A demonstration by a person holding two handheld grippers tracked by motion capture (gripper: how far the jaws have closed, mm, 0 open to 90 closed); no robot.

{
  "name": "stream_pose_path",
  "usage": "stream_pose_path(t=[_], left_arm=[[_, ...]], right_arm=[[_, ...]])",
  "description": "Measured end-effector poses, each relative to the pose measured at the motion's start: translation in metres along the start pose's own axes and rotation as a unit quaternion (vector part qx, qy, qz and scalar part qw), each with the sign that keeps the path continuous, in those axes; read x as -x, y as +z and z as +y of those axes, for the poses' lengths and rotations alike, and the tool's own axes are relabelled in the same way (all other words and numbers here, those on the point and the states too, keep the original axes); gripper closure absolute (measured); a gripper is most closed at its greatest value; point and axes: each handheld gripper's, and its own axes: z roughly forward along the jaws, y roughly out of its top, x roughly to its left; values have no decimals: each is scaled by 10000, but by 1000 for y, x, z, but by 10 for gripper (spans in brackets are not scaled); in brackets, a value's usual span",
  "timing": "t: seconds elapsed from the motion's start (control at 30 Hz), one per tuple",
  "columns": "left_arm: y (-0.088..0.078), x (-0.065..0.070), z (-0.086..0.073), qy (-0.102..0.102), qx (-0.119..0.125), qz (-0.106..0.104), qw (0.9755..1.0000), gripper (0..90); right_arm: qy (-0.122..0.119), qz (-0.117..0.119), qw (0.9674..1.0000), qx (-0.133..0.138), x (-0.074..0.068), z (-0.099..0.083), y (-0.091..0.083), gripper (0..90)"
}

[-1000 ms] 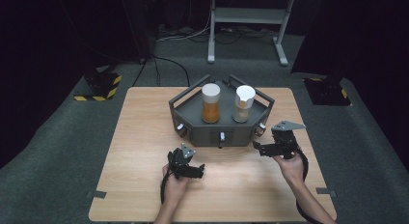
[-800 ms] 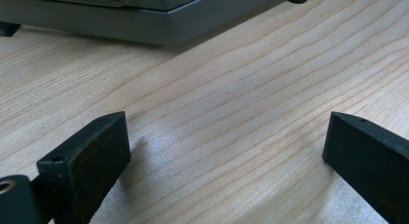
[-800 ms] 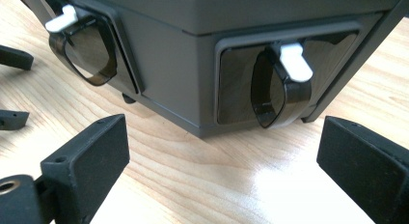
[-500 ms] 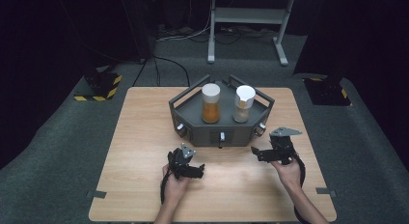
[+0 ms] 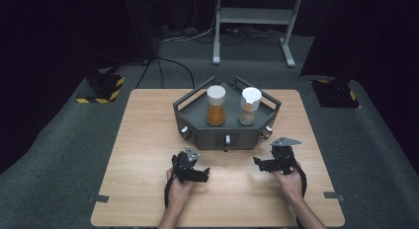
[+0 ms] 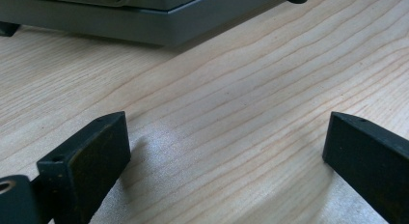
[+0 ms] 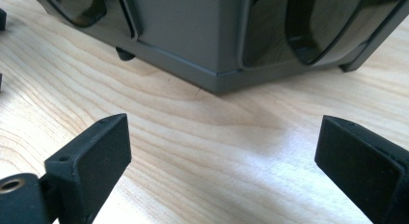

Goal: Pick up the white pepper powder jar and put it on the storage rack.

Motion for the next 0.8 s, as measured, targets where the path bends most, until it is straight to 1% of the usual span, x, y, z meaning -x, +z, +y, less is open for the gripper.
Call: stream_pose_path(t=[0.1,0.13,0.17,0.23,0.33,0.47,0.5,0.57,0.67,0.73,0.8], left_arm=[[0,0,0,2,-1,1,10000,27],[0,0,0,0,0,0,10000,27],[0,0,0,-2,1,2,10000,27],[0,0,0,1,-1,1,10000,27],[0,0,0,2,1,1,10000,27],[0,0,0,-2,3,-1,10000,27],[0,0,0,-3,4,0,10000,27],[0,0,0,-2,3,0,10000,27],[0,0,0,1,1,2,10000,27],[0,0,0,-1,2,-1,10000,27],[0,0,0,-1,1,1,10000,27]], right_arm=[[11,-18,10000,-28,-4,-4,5,51],[-37,-52,10000,-53,-6,-6,7,52],[-37,-52,10000,-53,-6,-6,7,52],[-170,-94,9997,-120,-12,-9,12,52],[-206,-99,9996,-163,-14,-11,16,52],[-148,-116,9997,-181,-15,-17,21,52],[-103,-139,9997,-185,-16,-20,22,51],[-90,-170,9996,-200,-16,-22,24,49],[-97,-203,9995,-230,-18,-23,25,44],[-180,-257,9993,-221,-21,-24,26,43],[-172,-256,9993,-215,-21,-25,26,41]])
